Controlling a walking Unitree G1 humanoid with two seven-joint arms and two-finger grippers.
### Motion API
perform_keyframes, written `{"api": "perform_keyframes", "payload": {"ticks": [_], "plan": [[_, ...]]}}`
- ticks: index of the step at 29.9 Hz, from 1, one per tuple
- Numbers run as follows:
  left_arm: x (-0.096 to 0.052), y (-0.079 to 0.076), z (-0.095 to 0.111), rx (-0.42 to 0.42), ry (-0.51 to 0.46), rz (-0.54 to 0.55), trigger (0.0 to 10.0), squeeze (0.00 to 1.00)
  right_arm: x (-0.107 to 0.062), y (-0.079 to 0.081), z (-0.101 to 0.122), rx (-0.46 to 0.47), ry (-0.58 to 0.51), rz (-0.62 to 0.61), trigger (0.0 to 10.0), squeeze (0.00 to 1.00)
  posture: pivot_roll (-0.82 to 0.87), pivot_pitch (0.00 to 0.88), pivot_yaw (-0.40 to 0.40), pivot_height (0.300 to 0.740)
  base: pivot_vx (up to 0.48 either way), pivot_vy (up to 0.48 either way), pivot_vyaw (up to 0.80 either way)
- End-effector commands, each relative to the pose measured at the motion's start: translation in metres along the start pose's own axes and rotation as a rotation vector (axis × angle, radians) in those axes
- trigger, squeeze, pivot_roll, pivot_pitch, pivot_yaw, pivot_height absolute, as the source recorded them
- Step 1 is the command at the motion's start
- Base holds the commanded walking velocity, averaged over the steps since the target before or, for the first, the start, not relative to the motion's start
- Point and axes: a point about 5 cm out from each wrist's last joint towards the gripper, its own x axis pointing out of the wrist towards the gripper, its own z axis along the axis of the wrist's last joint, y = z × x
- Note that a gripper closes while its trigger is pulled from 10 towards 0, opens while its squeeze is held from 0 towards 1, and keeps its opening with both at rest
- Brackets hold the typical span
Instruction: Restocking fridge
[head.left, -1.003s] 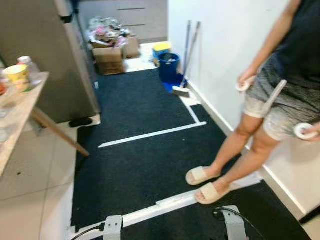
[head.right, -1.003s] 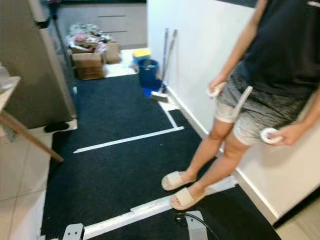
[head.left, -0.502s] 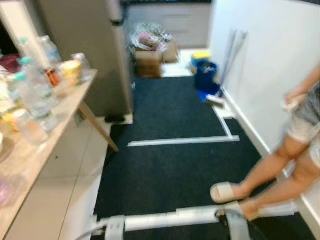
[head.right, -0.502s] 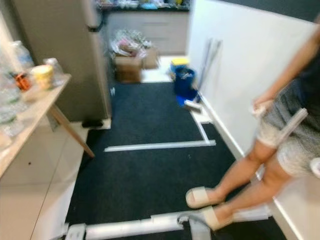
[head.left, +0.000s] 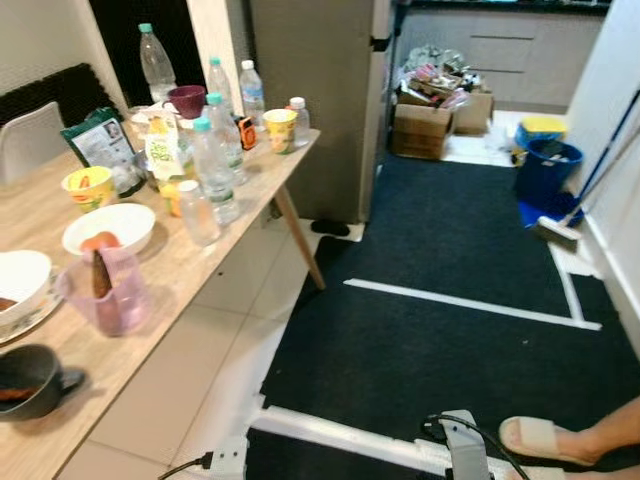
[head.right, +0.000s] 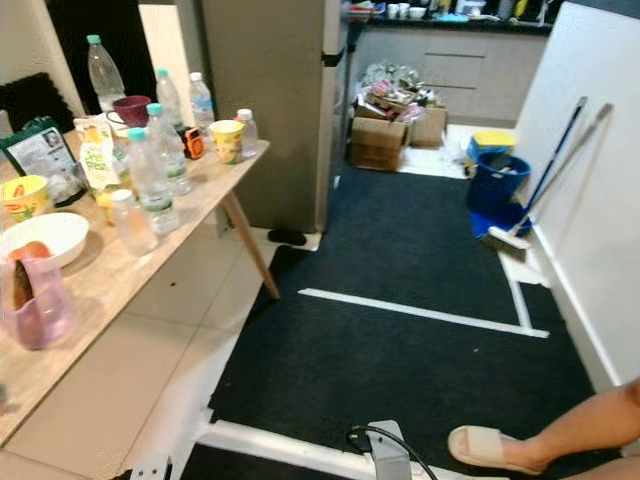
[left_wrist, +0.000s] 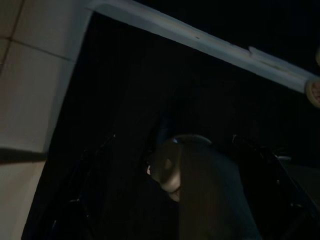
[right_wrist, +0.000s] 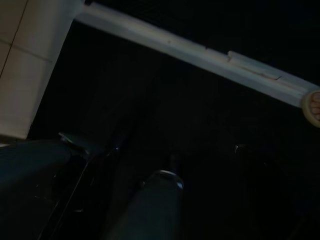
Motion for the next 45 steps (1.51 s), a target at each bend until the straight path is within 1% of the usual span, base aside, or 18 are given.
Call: {"api": "perform_keyframes", "payload": {"ticks": [1,5,12,15,18,23,33,35,45], "plan": [[-0.0001,-0.0006,-0.0017,0.000,0.009,-0.003,10.0,0.00,-0.0004,-0.0005,-0.0022,0.001,0.005,-0.005,10.0,0.00,0.03,0.000,-0.021,0.740,0.000,0.000,0.77],[-0.0001,-0.0013,-0.0029,0.002,0.022,-0.016,10.0,0.00,-0.0003,-0.0006,-0.0019,0.002,0.004,-0.007,10.0,0.00,0.03,0.000,-0.023,0.740,0.000,0.000,0.58],[-0.0003,-0.0022,-0.0036,-0.024,0.026,-0.043,10.0,0.00,-0.0005,-0.0010,-0.0025,0.011,0.004,-0.012,10.0,0.00,0.03,0.000,-0.021,0.740,0.000,0.000,0.00],[-0.0004,-0.0030,-0.0049,-0.036,0.036,-0.057,10.0,0.00,-0.0006,-0.0013,-0.0026,0.013,0.004,-0.013,10.0,0.00,0.03,0.000,-0.021,0.740,0.000,-0.480,0.00],[-0.0004,-0.0024,-0.0053,-0.039,0.038,-0.046,10.0,0.00,-0.0006,-0.0015,-0.0027,0.014,0.005,-0.015,10.0,0.00,0.03,0.000,-0.021,0.740,0.000,-0.436,0.00],[-0.0005,-0.0017,-0.0073,-0.041,0.053,-0.025,10.0,0.00,-0.0005,-0.0017,-0.0022,0.015,0.005,-0.017,10.0,0.00,0.03,0.000,-0.021,0.740,0.000,0.000,0.00],[-0.0005,-0.0027,-0.0071,-0.053,0.048,-0.039,10.0,0.00,-0.0005,-0.0011,-0.0022,0.006,0.007,-0.007,10.0,0.00,0.03,0.000,-0.021,0.740,0.000,0.000,0.00],[-0.0004,-0.0029,-0.0068,-0.052,0.046,-0.041,10.0,0.00,-0.0004,-0.0005,-0.0027,-0.006,0.012,-0.002,10.0,0.00,0.03,0.003,-0.022,0.740,0.000,0.000,0.80],[-0.0015,-0.0010,-0.0094,-0.041,0.059,-0.038,10.0,0.00,-0.0005,-0.0002,-0.0031,-0.010,0.013,0.002,10.0,0.00,0.03,0.005,-0.020,0.740,0.000,0.000,0.80]]}}
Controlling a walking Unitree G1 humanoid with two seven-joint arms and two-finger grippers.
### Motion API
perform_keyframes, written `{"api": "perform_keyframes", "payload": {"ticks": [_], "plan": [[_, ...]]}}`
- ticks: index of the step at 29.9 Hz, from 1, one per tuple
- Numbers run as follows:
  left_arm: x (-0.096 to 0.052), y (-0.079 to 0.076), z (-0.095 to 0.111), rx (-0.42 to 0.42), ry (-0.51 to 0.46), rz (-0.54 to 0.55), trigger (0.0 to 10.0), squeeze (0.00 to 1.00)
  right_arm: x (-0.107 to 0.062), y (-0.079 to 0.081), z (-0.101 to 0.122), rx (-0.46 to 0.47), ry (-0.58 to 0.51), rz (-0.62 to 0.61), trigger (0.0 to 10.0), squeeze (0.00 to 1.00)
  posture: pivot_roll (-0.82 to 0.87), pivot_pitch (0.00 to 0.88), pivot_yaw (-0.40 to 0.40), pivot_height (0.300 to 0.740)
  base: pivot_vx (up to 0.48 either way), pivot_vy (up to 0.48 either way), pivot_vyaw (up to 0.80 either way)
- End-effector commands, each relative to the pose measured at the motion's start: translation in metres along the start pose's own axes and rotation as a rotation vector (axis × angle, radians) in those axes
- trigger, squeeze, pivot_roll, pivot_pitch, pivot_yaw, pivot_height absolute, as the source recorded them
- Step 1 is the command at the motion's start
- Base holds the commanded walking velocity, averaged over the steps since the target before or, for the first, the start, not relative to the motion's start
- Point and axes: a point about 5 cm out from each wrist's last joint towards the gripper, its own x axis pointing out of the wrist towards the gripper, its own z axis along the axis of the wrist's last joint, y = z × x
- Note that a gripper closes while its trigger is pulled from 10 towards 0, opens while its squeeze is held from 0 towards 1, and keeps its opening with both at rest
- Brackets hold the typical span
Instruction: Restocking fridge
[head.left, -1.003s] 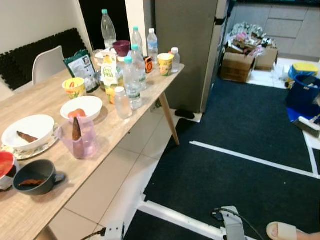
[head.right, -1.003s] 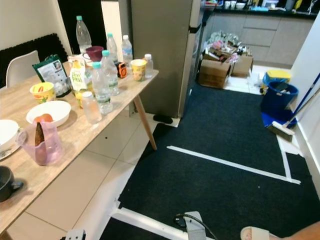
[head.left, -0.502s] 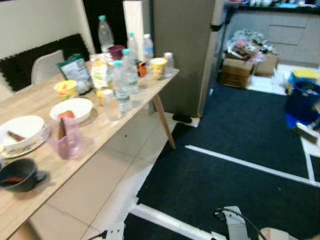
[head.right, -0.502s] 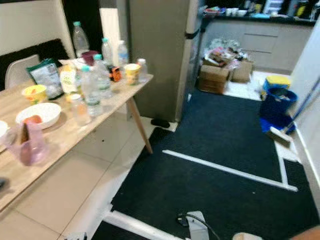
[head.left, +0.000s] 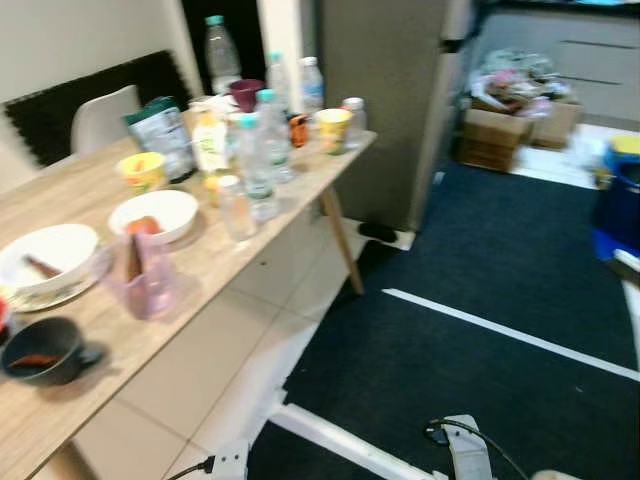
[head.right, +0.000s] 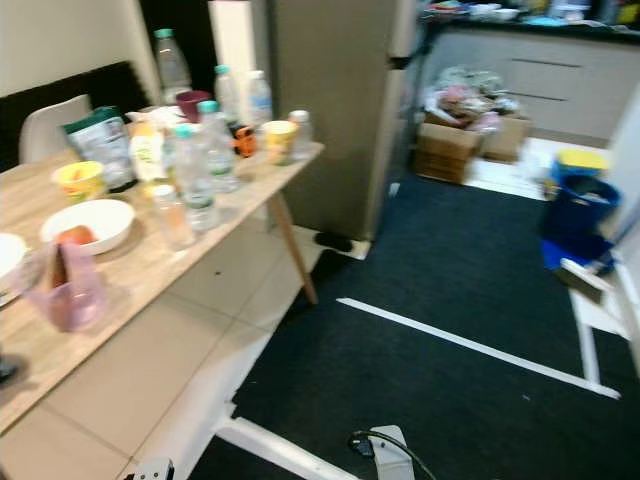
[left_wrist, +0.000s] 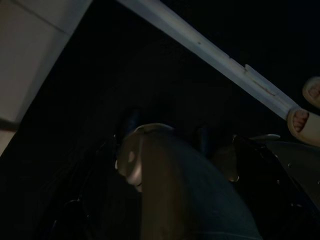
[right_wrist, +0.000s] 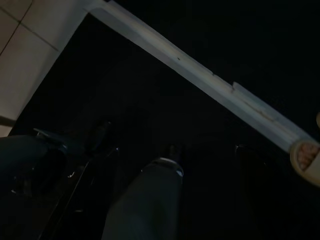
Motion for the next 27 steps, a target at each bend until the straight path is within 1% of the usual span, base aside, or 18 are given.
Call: {"api": "perform_keyframes", "payload": {"ticks": [1,15,27], "plan": [[-0.0011,0.0018,-0.0041,-0.005,0.017,0.006,10.0,0.00,-0.0002,-0.0002,-0.0009,-0.001,0.004,0.001,10.0,0.00,0.04,0.003,-0.022,0.740,0.000,0.000,0.80],[-0.0012,0.0027,-0.0033,0.013,0.021,0.009,10.0,0.00,-0.0002,0.0004,-0.0019,-0.013,0.009,0.008,10.0,0.00,0.03,0.000,-0.022,0.740,0.000,0.000,0.80],[-0.0010,0.0005,-0.0059,0.005,0.026,0.004,10.0,0.00,-0.0005,-0.0011,-0.0017,-0.015,0.010,0.004,10.0,0.00,0.03,0.007,-0.024,0.740,0.000,0.000,0.80]]}}
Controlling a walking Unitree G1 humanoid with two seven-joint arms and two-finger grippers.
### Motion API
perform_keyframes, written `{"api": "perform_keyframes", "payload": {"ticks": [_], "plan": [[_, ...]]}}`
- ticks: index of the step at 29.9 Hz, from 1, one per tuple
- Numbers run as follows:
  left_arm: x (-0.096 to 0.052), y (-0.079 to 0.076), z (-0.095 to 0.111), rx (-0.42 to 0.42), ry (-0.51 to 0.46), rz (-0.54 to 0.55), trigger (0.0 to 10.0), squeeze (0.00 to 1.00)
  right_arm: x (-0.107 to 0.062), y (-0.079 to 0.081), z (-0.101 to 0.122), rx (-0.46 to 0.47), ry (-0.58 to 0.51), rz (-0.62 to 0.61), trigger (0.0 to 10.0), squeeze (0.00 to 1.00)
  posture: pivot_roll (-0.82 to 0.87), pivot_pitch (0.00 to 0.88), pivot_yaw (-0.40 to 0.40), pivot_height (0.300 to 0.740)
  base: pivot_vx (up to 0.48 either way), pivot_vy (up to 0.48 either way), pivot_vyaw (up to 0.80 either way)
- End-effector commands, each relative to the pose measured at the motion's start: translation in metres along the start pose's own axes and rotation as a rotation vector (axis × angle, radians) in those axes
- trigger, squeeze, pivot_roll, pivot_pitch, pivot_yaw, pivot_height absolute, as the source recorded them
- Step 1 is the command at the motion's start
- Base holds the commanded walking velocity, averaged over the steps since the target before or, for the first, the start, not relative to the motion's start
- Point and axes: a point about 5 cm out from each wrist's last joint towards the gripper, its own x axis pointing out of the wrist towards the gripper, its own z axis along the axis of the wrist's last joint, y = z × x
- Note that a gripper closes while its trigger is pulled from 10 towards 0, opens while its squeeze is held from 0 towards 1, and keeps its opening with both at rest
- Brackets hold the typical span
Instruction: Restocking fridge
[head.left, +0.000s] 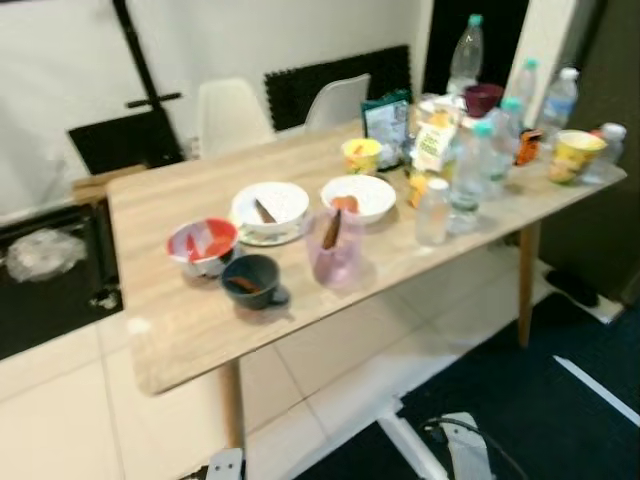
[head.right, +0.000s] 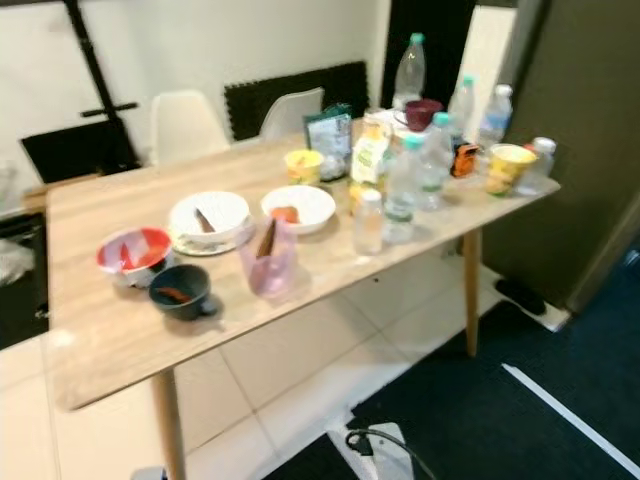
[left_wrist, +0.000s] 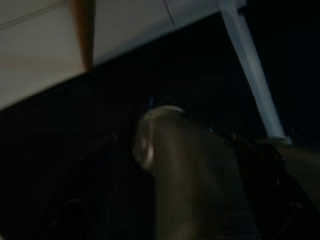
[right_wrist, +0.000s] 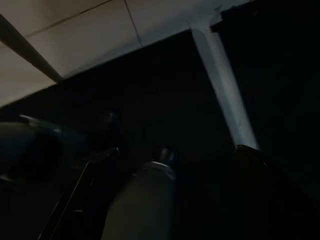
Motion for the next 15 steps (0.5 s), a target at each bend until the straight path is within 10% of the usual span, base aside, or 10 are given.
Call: {"api": "perform_keyframes", "payload": {"ticks": [1,7,15], "plan": [[0.0008,-0.0037,-0.0025,0.003,0.013,-0.011,10.0,0.00,0.0002,0.0023,-0.0022,-0.004,0.010,0.006,10.0,0.00,0.03,0.007,-0.026,0.740,0.000,0.000,0.80],[0.0011,-0.0048,-0.0031,-0.001,0.015,-0.016,10.0,0.00,-0.0001,0.0005,-0.0021,0.008,0.006,-0.006,10.0,0.00,0.03,0.008,-0.031,0.740,0.000,0.000,0.40],[0.0012,-0.0058,-0.0044,-0.019,0.031,-0.029,10.0,0.00,-0.0001,-0.0002,-0.0015,0.014,0.005,-0.010,10.0,0.00,0.03,0.008,-0.030,0.740,0.000,-0.464,0.00]]}}
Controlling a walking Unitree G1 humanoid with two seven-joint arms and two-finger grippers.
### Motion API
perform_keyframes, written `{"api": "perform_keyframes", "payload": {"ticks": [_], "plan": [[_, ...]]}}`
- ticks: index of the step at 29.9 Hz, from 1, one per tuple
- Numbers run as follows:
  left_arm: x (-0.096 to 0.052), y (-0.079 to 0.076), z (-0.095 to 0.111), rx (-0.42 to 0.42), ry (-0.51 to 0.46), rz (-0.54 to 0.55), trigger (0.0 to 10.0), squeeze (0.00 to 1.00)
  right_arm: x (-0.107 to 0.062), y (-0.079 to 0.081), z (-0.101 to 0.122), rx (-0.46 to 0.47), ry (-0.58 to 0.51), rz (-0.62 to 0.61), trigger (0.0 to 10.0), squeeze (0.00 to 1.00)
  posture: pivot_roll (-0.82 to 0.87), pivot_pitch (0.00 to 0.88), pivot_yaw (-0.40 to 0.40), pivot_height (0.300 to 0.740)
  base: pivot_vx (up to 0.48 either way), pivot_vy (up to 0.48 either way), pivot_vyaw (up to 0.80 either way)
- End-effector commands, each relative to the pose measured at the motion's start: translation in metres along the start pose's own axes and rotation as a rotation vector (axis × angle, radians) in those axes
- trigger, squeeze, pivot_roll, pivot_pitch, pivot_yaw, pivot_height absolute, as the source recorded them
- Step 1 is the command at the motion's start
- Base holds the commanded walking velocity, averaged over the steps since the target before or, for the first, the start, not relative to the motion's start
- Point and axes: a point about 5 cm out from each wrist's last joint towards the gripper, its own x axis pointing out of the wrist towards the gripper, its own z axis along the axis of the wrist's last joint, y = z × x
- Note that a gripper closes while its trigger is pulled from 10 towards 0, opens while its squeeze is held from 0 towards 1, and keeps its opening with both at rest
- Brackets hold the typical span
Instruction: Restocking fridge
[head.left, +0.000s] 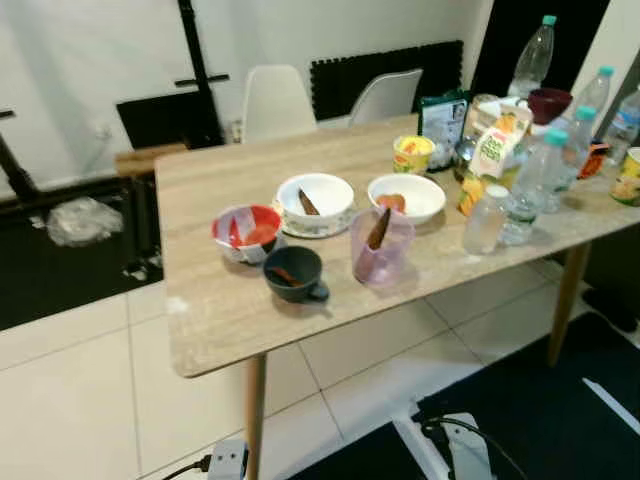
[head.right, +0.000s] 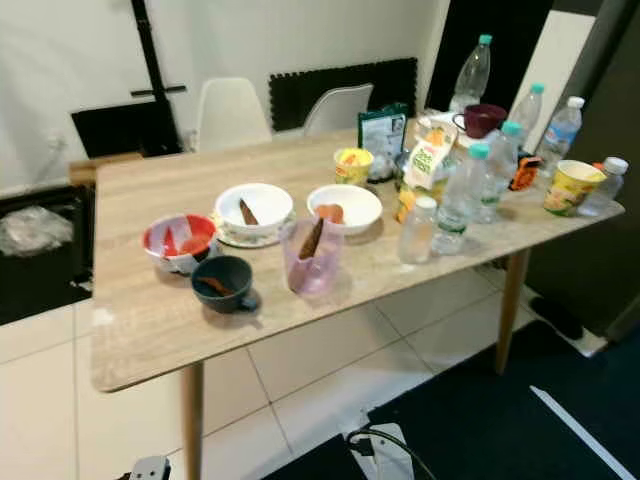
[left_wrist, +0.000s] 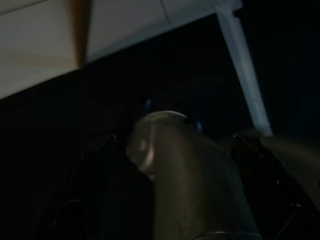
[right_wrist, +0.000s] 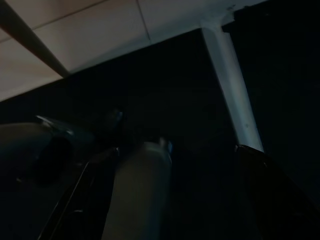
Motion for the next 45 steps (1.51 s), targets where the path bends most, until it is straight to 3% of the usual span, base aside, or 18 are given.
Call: {"api": "perform_keyframes", "payload": {"ticks": [1,15,41,45], "plan": [[-0.0011,-0.0015,-0.0112,-0.023,0.035,0.002,10.0,0.00,-0.0009,-0.0041,-0.0011,0.005,0.006,-0.014,10.0,0.00,0.03,0.008,-0.030,0.740,0.000,0.000,0.00],[-0.0018,0.0015,-0.0099,-0.020,0.029,0.017,10.0,0.00,-0.0003,-0.0012,-0.0004,-0.001,0.004,-0.003,10.0,0.00,0.03,0.005,-0.022,0.740,0.000,0.000,0.00],[-0.0020,0.0008,-0.0116,-0.023,0.030,0.011,10.0,0.00,-0.0005,-0.0009,-0.0023,-0.022,0.011,0.001,10.0,0.00,0.03,0.014,-0.022,0.740,0.000,0.000,0.78],[-0.0022,0.0007,-0.0113,-0.019,0.031,-0.002,10.0,0.00,-0.0007,-0.0023,-0.0024,-0.003,0.011,-0.011,10.0,0.00,0.03,0.010,-0.026,0.740,0.000,0.000,0.00]]}}
